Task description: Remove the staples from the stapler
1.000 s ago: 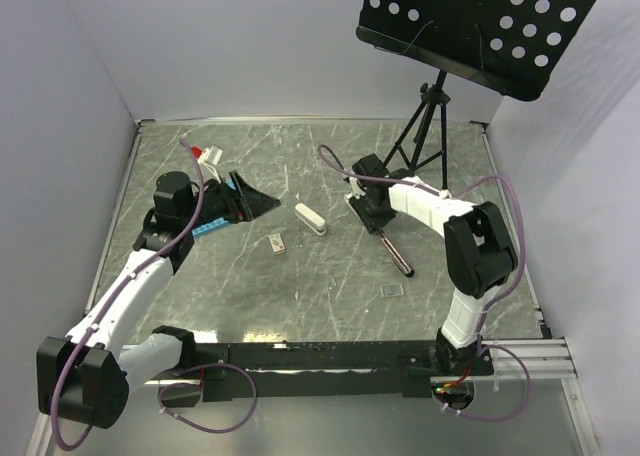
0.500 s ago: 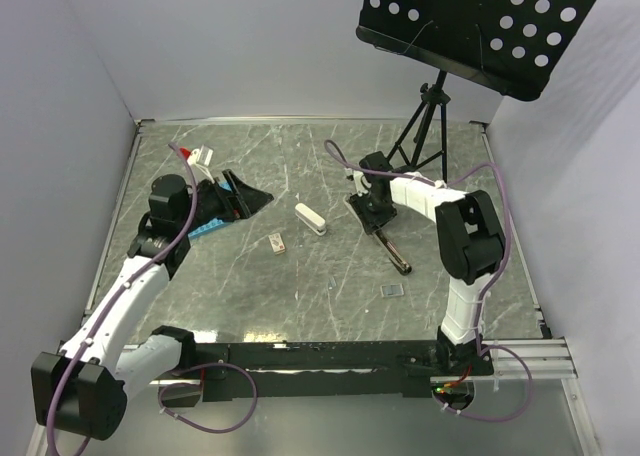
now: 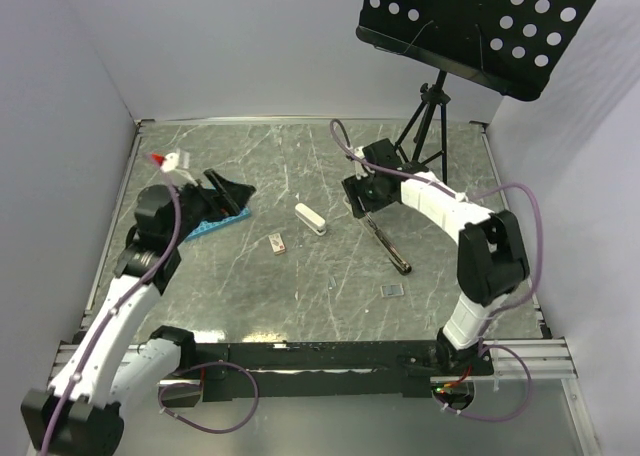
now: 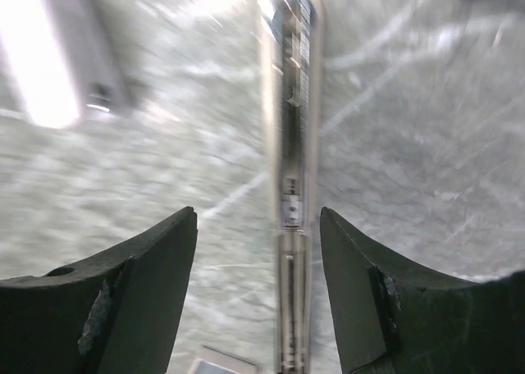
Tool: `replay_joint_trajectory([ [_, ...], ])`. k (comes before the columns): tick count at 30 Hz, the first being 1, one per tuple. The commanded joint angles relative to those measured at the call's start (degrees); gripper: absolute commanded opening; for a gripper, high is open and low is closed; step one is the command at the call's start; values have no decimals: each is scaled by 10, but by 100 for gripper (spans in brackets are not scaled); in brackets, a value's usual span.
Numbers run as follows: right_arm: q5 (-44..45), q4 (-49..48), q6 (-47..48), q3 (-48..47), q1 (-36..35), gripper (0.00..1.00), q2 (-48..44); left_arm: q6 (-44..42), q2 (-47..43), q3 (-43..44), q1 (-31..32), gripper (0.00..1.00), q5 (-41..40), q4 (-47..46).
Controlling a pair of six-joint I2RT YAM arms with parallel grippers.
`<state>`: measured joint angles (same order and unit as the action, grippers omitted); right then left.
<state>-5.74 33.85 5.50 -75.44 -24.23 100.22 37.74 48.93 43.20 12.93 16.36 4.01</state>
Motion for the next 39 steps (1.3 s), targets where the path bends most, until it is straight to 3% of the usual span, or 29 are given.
replay_joint_trajectory([
  [1,-16,-52,-39,1,-41,70,-48,-13,-71,0,-1,88,-118,-8],
  [10,40,-63,-53,-48,-129,72,36,-13,-71,3,-1,88,-150,4],
  [18,10,-56,-53,-102,-137,73,123,-12,-73,0,-1,88,-150,2],
  [21,5,-57,-54,-109,-137,59,135,-13,-71,2,-1,88,-151,4],
  [22,4,-61,-54,-108,-137,47,134,-13,-72,2,-1,88,-151,3],
  [27,-1,-86,-53,-89,-137,36,111,-16,-71,0,-1,87,-138,-3],
  [28,-2,-91,-53,-83,-138,25,106,-16,-71,-1,-1,87,-137,-4],
  [30,-2,-99,-54,-72,-138,12,90,-17,-71,-2,-1,87,-137,-5],
  [34,5,-84,-88,-63,-138,1,52,-18,-72,-5,-1,86,-130,-8],
  [39,-1,-72,-140,-49,-138,0,-23,-15,-63,-5,-1,86,-119,-13],
])
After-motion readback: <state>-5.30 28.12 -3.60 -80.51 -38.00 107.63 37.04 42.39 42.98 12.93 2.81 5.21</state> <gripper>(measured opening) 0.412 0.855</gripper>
